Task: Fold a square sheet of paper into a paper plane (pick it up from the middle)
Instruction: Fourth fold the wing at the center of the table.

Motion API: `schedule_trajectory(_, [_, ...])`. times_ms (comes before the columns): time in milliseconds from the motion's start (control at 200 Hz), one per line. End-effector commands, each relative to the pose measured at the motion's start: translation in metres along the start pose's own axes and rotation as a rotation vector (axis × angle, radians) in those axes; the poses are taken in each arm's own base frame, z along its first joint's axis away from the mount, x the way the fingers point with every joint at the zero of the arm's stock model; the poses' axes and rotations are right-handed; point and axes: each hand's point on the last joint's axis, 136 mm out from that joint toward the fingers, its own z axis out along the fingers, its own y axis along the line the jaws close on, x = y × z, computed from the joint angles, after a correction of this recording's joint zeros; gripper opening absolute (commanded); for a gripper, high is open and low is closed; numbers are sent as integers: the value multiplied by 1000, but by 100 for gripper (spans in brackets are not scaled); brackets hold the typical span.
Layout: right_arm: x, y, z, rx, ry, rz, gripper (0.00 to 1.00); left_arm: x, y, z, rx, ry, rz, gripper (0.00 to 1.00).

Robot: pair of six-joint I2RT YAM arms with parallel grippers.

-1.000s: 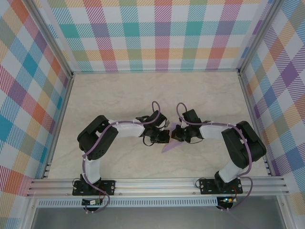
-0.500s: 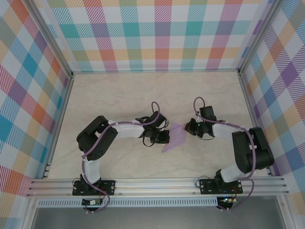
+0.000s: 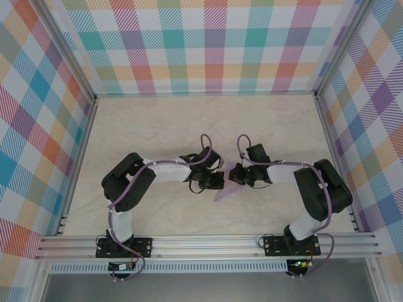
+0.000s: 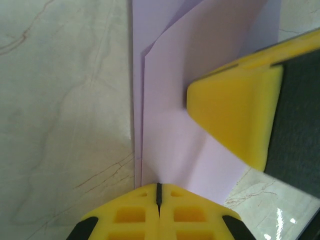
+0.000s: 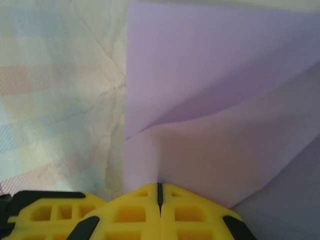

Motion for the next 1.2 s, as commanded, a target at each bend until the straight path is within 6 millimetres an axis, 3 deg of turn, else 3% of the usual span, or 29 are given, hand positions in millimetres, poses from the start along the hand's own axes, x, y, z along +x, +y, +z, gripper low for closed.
schedule_trajectory(0, [-18, -15, -1, 38, -61, 34, 0, 91, 96, 25, -349, 267, -108, 0])
schedule_trajectory(150, [-46, -49, -17, 67, -158, 153, 0, 94, 97, 25, -347, 272, -111, 0])
schedule_trajectory(360, [-78, -69, -39, 93, -254, 268, 0, 94, 97, 24, -342, 266, -107, 0])
schedule_trajectory(525, [-89, -51, -58, 53, -295, 246, 0, 92, 94, 23, -334, 260, -101, 0])
schedule_trajectory(650, [-79, -22, -67, -16, -288, 169, 0, 89, 91, 24, -322, 255, -100, 0])
schedule_trajectory(750, [-63, -2, -60, -35, -245, 103, 0, 87, 89, 24, -319, 254, -98, 0])
schedule_trajectory(925, [-53, 3, -32, -29, -143, 98, 0, 87, 90, 24, -328, 257, -95, 0])
schedule_trajectory(1045, [-56, -7, -17, 3, -116, 113, 0, 88, 90, 25, -329, 256, -96, 0])
schedule_trajectory(1195, [-65, -37, -15, 95, -148, 155, 0, 88, 90, 24, -328, 256, -98, 0])
